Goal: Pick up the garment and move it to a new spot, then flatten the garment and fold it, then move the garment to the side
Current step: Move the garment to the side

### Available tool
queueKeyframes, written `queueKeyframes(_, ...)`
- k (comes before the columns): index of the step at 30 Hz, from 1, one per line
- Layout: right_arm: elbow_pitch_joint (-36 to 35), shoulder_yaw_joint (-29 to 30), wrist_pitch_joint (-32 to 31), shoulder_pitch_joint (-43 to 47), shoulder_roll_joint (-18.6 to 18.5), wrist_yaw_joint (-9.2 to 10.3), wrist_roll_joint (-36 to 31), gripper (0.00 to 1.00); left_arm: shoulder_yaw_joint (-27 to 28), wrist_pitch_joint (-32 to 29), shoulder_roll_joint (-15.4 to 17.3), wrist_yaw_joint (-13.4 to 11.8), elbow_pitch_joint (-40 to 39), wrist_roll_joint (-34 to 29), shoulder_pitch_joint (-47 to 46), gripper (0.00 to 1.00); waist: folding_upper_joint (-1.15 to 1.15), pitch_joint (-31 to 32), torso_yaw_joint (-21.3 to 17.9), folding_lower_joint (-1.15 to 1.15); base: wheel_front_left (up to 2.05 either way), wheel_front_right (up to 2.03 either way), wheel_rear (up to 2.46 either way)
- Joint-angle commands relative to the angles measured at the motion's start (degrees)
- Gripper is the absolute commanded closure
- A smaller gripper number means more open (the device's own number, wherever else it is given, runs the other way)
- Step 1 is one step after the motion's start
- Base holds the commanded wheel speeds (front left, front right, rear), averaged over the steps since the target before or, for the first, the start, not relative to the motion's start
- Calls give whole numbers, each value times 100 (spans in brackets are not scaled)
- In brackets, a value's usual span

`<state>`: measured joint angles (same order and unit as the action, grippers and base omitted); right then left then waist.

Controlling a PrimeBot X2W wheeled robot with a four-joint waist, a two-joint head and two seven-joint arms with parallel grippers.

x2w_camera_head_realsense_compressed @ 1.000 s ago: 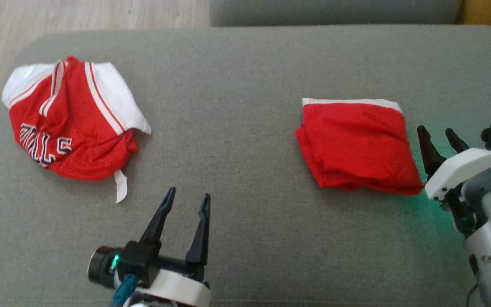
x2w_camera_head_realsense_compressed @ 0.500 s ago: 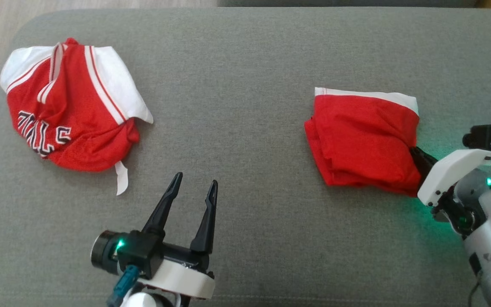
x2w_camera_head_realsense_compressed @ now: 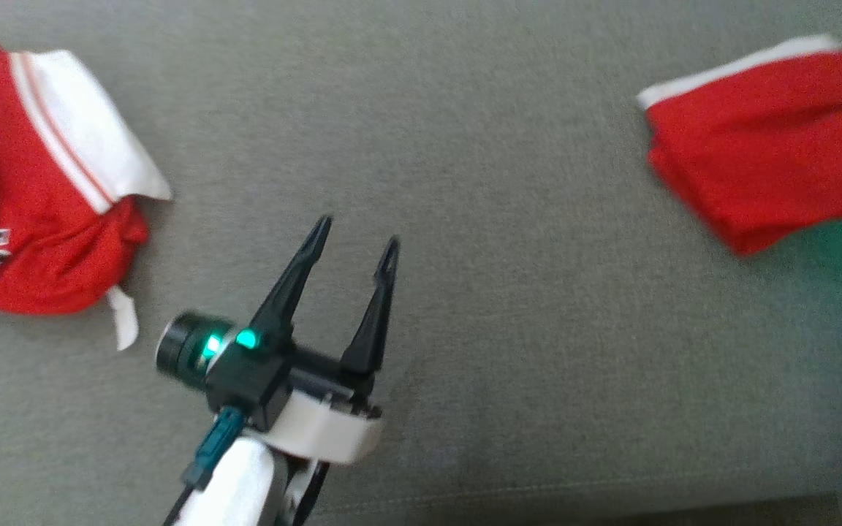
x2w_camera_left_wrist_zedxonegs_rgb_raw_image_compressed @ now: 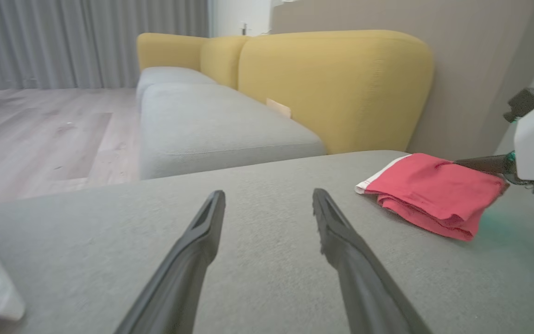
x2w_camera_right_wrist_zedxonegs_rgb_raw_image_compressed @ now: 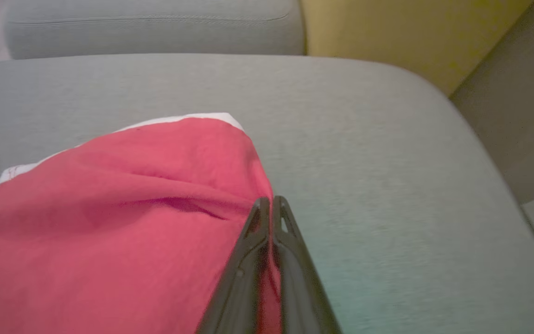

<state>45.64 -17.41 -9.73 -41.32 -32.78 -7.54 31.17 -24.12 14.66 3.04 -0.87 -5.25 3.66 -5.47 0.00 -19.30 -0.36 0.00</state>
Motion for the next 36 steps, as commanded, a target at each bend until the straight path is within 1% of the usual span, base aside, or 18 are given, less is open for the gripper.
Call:
queueKeyframes(1,-95,24,73,-97,-220,5,-67,100,111,34,-16,26,-209,-52,-219,0,0,-290,-253,0,0,0,0)
queueKeyframes(4,55,189,150,-422,-389,5,-378,100,28,34,-16,131,-229,-141,-585,0,0,-511,-393,0,0,0,0)
queueKeyframes(7,221,363,293,-712,-511,5,-683,100,-1,34,-16,171,-276,-184,-885,0,0,-701,-495,0,0,0,0)
queueKeyframes(12,414,712,469,-1025,-593,5,-1333,100,46,34,-16,179,-342,-234,-1114,0,0,-936,-588,0,0,0,0)
queueKeyframes(15,530,1020,528,-1126,-594,5,-1678,100,69,34,-15,193,-342,-223,-1133,0,0,-1013,-583,0,0,0,0)
queueKeyframes(17,598,1245,619,-1173,-605,5,-2038,100,69,34,-15,204,-328,-218,-1127,0,0,-1030,-566,0,0,0,0)
queueKeyframes(18,626,1357,659,-1183,-594,5,-2236,45,65,34,-15,211,-318,-211,-1125,0,0,-1019,-548,0,0,0,0)
queueKeyframes(19,650,1564,778,-1165,-502,5,-2669,0,58,34,-15,215,-270,-193,-1100,0,0,-936,-501,0,0,0,0)
queueKeyframes(22,580,1854,1044,-1050,-225,5,-3335,0,89,34,-15,164,-187,-165,-1021,0,0,-675,-430,0,0,0,0)
queueKeyframes(25,491,2109,1375,-801,289,5,-3783,0,178,34,-16,70,-84,-47,-837,0,0,-246,-347,0,0,0,0)
queueKeyframes(27,506,2245,1587,-569,691,5,-3838,0,295,34,-16,-8,22,120,-647,0,0,83,-291,0,0,0,0)
queueKeyframes(28,512,2212,1707,-414,836,5,-3938,0,364,34,-16,-50,87,214,-539,0,0,263,-256,0,0,0,0)
queueKeyframes(31,571,2243,2077,57,1328,5,-3940,0,570,34,-16,-164,330,445,-199,0,0,790,-145,0,0,0,0)
queueKeyframes(36,491,2151,2434,899,2101,5,-3572,0,884,34,-16,-318,648,662,314,0,0,1558,30,0,0,0,0)
